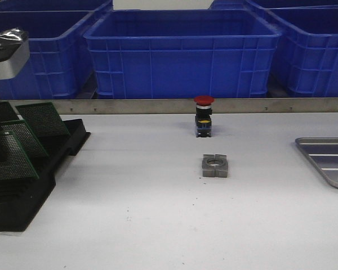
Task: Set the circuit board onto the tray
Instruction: 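Grasp a green circuit board in the black rack with the left gripper and lift, then bring the right gripper to the held board and grasp its edge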
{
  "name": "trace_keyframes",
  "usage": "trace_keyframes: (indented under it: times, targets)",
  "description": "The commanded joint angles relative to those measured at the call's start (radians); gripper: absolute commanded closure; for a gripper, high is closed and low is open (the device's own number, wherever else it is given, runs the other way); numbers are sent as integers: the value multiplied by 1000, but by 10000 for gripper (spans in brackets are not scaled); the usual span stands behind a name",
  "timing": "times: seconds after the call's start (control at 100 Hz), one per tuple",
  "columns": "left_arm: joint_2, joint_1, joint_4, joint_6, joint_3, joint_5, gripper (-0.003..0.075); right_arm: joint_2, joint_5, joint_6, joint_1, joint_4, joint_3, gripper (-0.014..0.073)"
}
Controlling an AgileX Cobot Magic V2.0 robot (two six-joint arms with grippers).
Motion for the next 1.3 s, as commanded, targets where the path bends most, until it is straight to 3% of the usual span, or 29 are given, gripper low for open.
trace_keyframes:
  times: [0.0,0.24,0.48,0.62,1.05,1.29]
  targets:
    - [-33,-8,-28,-7,-40,31,737,-19,-76,1,-5,-10,2,653]
    - [-70,-8,-86,-7,-145,232,737,-19,-76,1,-5,-10,2,653]
    - [-84,-10,-520,-7,-193,364,737,-19,-76,1,-5,-10,2,653]
    - [-84,-54,-682,-7,-193,391,737,-19,-76,1,-5,-10,2,653]
    - [-84,-298,-773,-7,-193,365,737,-19,-137,1,-5,-10,2,653]
    - [-84,-342,-772,-7,-193,365,737,-19,-112,2,-5,-9,-24,653]
